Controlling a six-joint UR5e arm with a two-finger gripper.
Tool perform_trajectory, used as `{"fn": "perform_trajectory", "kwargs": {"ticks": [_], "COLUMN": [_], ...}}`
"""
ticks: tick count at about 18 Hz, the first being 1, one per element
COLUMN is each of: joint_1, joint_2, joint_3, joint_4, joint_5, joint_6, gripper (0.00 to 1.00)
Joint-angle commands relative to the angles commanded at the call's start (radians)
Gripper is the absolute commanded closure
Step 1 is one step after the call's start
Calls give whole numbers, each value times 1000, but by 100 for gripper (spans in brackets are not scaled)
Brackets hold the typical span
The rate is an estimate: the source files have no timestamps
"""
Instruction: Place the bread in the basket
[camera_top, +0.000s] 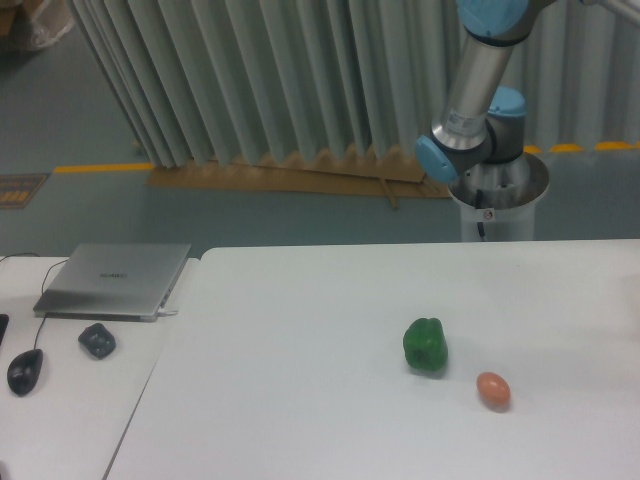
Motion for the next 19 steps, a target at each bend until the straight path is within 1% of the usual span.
{"fn": "perform_trajectory", "kwargs": {"ticks": [2,3,5,7,9,10,11,13,14,19], "joint_1": [-21,-52,-100,-153,-178,-181,-201,-213,-213,-227], "joint_2": [38,58,104,121,138,146,170,181,181,181], "joint_3": [-28,-29,-31,-31,-37,-51,-83,-114,-117,-121], "joint_4": [-2,-6,-53,-69,-92,-97,-92,-97,-103,-98], "joint_5": [0,5,9,17,20,23,22,23,23,23], "joint_6": [2,0,-8,-18,-18,-18,-15,-15,-15,-15], "gripper": [0,0,0,0,0,0,0,0,0,0]}}
